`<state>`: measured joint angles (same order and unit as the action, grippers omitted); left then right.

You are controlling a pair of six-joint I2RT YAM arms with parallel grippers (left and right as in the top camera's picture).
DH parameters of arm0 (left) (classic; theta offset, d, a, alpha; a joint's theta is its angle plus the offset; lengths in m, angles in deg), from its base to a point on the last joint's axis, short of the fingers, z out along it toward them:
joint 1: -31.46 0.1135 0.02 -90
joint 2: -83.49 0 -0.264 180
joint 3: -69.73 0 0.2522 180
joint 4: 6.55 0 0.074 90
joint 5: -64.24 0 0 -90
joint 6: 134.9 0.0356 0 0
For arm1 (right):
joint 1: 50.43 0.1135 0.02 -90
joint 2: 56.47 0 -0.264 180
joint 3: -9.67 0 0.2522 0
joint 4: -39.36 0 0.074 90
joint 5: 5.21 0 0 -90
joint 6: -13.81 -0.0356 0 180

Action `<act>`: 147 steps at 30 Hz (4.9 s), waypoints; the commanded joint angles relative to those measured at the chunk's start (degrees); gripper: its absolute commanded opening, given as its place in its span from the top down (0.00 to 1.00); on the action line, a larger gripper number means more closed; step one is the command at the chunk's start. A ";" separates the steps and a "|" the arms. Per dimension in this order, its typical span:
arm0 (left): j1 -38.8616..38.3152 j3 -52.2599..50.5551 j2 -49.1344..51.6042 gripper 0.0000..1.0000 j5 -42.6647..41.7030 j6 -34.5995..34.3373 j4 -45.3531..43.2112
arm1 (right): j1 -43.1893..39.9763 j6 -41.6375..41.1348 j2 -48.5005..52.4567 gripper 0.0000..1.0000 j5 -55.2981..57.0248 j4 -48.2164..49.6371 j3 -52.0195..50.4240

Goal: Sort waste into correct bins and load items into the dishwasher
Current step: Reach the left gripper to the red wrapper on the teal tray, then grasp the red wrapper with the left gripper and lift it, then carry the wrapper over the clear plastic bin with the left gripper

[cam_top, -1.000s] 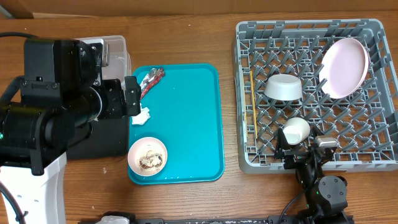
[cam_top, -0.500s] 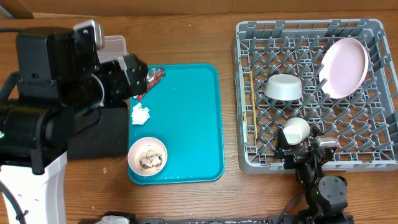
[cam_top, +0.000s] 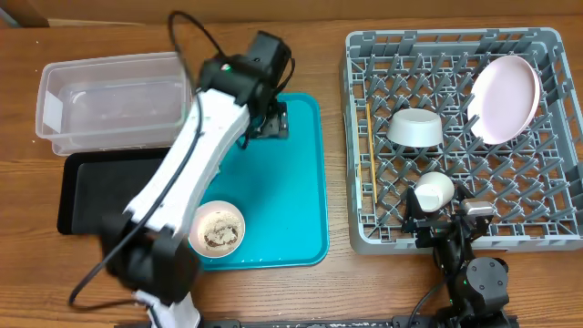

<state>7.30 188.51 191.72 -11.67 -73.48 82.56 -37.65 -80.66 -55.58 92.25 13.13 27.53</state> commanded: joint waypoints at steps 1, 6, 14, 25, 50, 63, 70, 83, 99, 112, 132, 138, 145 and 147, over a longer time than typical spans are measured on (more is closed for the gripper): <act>2.01 0.11 4.55 0.00 12.70 -1.20 -4.28 | 0.00 -0.20 -0.72 0.00 0.02 0.37 -0.31; 5.29 0.11 10.93 0.00 11.67 1.90 -11.69 | 0.00 -0.17 -0.72 0.00 0.02 0.37 -0.31; 7.28 0.11 17.14 0.07 8.76 11.41 -21.38 | 0.00 -0.20 -0.72 0.00 0.02 0.37 -0.31; 7.37 0.09 23.28 0.11 10.03 21.33 -31.01 | 0.00 -0.20 -0.72 0.00 0.02 0.37 -0.31; 7.30 7.54 19.76 0.96 12.59 12.87 -13.73 | 0.00 -0.20 -0.72 0.00 0.02 0.37 -0.31; 13.90 10.34 4.59 0.96 11.30 12.90 -20.92 | 0.00 -0.20 -0.72 0.00 0.02 0.37 -0.31; 21.66 10.27 10.05 0.96 7.39 12.79 -27.30 | 0.00 -0.17 -0.72 0.00 0.02 0.37 -0.31; 25.46 10.40 10.62 0.23 7.39 12.28 -20.70 | 0.00 -0.17 -0.72 0.00 0.00 0.37 -0.31; 9.03 1.33 7.76 0.35 -4.57 13.84 -7.82 | 0.00 -0.20 -0.72 0.00 0.02 0.37 -0.31; 9.16 -6.97 16.26 0.50 3.82 13.46 -15.96 | 0.00 -0.20 -0.72 0.00 0.02 0.37 -0.31; 11.89 25.31 9.09 0.96 -1.55 12.52 5.09 | 0.00 -0.20 -0.72 0.00 0.02 0.37 -0.31; 20.13 26.99 8.31 0.96 1.01 5.38 7.80 | 0.00 -0.20 -0.72 0.00 0.02 0.37 -0.31; 30.38 19.15 10.36 0.68 -2.86 7.52 -4.76 | 0.00 -0.20 -0.72 0.00 0.00 0.37 -0.31; 31.26 17.75 11.17 0.61 -3.48 8.33 -6.58 | 0.00 -0.20 -0.72 0.00 0.02 0.37 -0.31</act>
<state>37.90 209.49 200.24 -12.79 -67.01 78.15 -37.65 -80.68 -55.63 92.28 13.13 27.53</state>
